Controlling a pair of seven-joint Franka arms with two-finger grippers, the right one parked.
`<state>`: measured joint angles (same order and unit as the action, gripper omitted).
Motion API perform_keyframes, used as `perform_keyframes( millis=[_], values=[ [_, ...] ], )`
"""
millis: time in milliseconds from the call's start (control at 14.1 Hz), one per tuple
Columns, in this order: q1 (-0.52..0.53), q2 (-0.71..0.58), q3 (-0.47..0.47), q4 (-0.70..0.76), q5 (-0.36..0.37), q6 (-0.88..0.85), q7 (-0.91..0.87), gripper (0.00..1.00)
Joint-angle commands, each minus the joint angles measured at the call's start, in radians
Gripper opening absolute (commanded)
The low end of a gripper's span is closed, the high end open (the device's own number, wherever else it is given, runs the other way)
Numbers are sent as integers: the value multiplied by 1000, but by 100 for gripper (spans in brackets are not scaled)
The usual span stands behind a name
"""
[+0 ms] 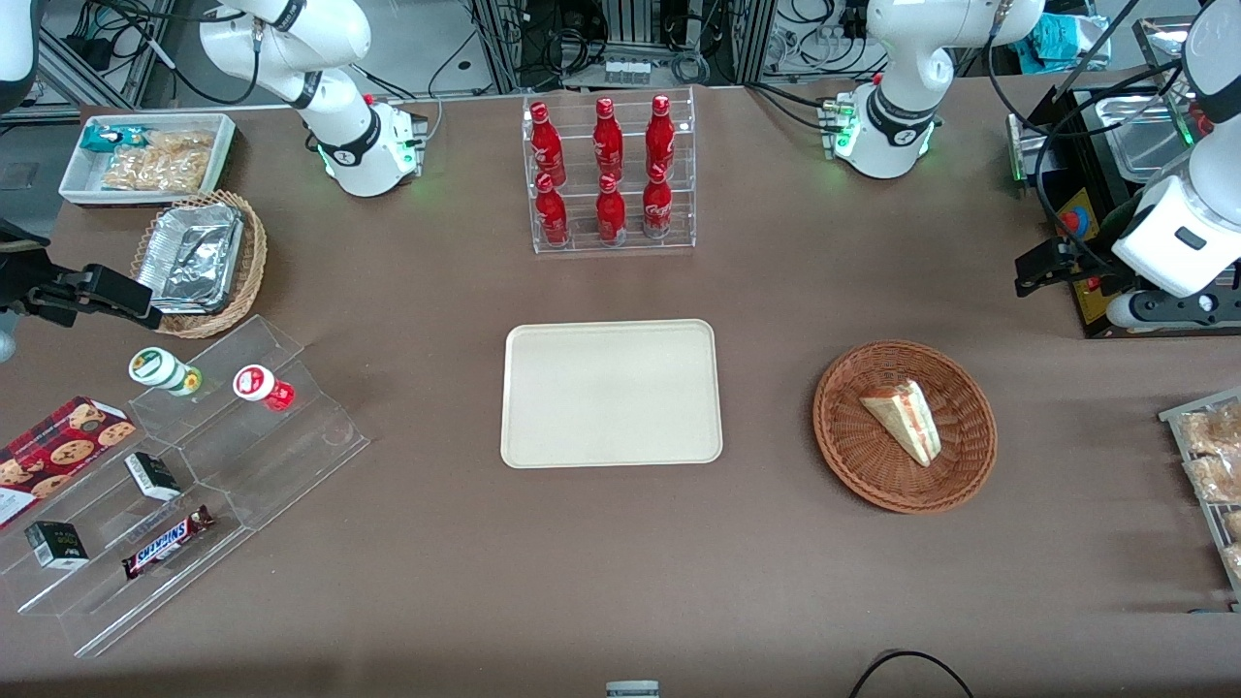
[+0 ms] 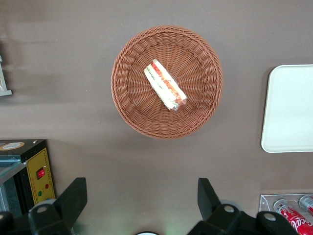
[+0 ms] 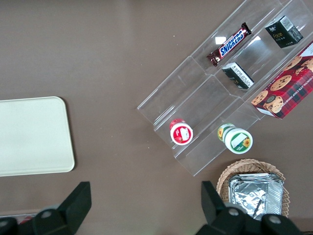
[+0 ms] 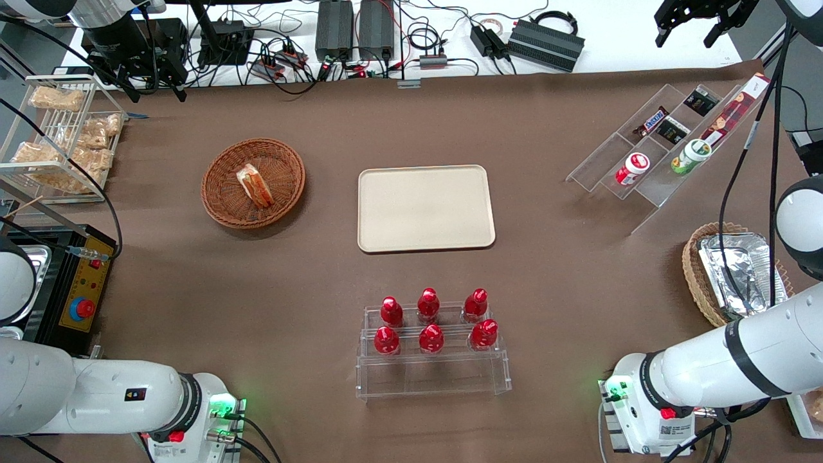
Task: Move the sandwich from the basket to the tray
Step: 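Move the left gripper down over the wrapped sandwich in the wicker basket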
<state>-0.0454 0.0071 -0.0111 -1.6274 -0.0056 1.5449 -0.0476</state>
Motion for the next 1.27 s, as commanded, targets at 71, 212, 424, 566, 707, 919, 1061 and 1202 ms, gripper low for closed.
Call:
perform_keyframes(
  millis=[71, 212, 424, 566, 707, 919, 1061, 1202],
  values=[
    [-8, 23, 5, 11, -5, -9, 8, 100],
    [-17, 62, 3, -21, 1, 21, 8, 100],
    [-30, 80, 3, -159, 3, 177, 6, 100],
    [-39, 70, 3, -270, 3, 312, 5, 100],
    [-39, 67, 5, -356, 3, 435, -7, 100],
    [-40, 71, 5, -459, 3, 608, -174, 100],
    [-50, 77, 5, -506, 3, 699, -301, 100],
    [-59, 79, 3, -557, 3, 783, -455, 100]
  ],
)
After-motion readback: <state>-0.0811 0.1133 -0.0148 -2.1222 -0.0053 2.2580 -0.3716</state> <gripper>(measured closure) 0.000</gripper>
